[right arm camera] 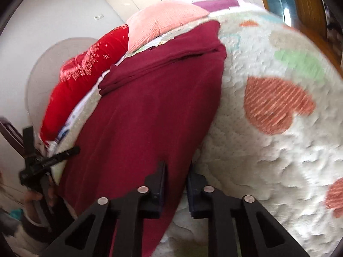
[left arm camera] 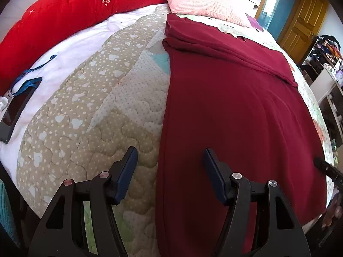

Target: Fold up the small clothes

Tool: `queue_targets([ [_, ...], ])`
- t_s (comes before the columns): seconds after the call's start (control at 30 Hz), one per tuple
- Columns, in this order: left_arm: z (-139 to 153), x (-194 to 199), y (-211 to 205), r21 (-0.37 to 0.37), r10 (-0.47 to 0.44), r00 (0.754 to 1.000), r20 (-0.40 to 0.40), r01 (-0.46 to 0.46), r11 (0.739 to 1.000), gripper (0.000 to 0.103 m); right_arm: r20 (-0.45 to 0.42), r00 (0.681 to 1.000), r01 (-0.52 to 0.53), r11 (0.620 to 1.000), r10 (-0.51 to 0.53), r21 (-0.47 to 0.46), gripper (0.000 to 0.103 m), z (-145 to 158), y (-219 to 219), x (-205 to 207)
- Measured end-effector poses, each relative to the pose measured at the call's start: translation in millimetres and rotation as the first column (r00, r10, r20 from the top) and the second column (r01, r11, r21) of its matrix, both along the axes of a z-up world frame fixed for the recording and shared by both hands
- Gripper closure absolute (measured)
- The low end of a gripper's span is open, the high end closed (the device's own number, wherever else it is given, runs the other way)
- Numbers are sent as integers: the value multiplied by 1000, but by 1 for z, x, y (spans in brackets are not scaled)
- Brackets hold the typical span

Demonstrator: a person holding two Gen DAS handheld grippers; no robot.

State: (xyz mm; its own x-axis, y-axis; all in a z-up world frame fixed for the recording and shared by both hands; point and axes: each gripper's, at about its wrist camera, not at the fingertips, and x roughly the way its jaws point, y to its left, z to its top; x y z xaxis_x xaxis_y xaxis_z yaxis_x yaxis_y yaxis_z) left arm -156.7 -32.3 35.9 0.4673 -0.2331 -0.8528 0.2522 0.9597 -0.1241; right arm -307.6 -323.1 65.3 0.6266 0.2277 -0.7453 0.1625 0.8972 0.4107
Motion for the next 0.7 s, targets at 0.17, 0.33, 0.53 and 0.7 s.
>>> queue_targets([
  [0.17, 1, -7, 10, -22, 11, 1000, -14, -11, 1000, 39, -11, 1000, 1, 980, -3, -199, 89, 22, 10, -8],
  [0.33, 1, -17, 14, -9, 1, 1000, -22, -1, 1000, 39, -5, 1000, 17, 1000, -17, 17, 88, 17, -16, -27],
  [0.53, 0, -30, 16, 8, -5, 1000, -27, 6, 1000, 39, -5, 1000, -2, 994, 3, 105, 80, 0, -14, -47],
  [0.7, -1, -34, 10, 35, -7, 1000, -17, 8, 999, 39, 28, 999, -30, 996, 27, 84, 80, 9, 4, -41],
])
